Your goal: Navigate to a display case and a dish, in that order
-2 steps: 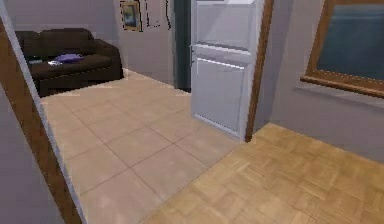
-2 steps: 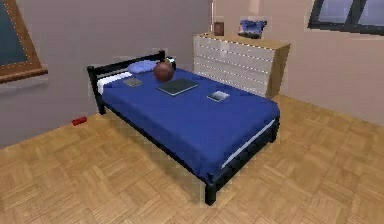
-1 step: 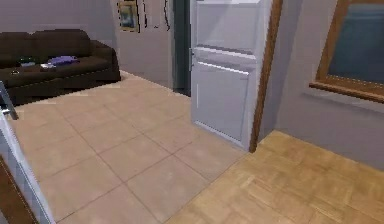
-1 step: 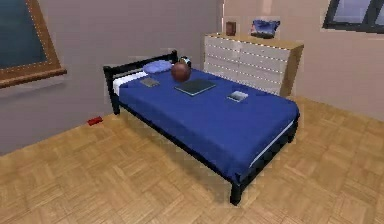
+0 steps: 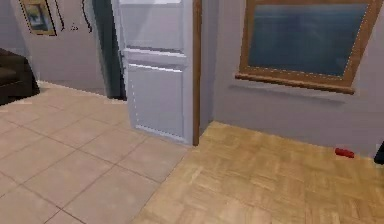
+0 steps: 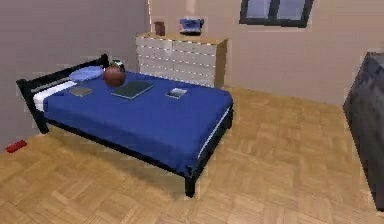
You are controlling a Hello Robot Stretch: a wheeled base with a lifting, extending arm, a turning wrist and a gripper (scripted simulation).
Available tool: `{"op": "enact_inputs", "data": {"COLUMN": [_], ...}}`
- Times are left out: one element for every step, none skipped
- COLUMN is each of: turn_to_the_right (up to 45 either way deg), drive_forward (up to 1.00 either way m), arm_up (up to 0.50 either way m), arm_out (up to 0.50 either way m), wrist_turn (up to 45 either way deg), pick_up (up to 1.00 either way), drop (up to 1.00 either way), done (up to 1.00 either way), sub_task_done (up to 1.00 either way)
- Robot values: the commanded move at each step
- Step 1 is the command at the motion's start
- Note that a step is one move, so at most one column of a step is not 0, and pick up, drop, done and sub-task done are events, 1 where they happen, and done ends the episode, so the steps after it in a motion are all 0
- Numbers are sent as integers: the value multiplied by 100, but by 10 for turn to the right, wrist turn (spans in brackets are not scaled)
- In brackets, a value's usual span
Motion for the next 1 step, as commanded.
{"op": "enact_inputs", "data": {"turn_to_the_right": [0], "drive_forward": [30], "arm_up": [0], "arm_out": [0], "wrist_turn": [0], "pick_up": [0], "drop": [0], "done": [0], "sub_task_done": [0]}}
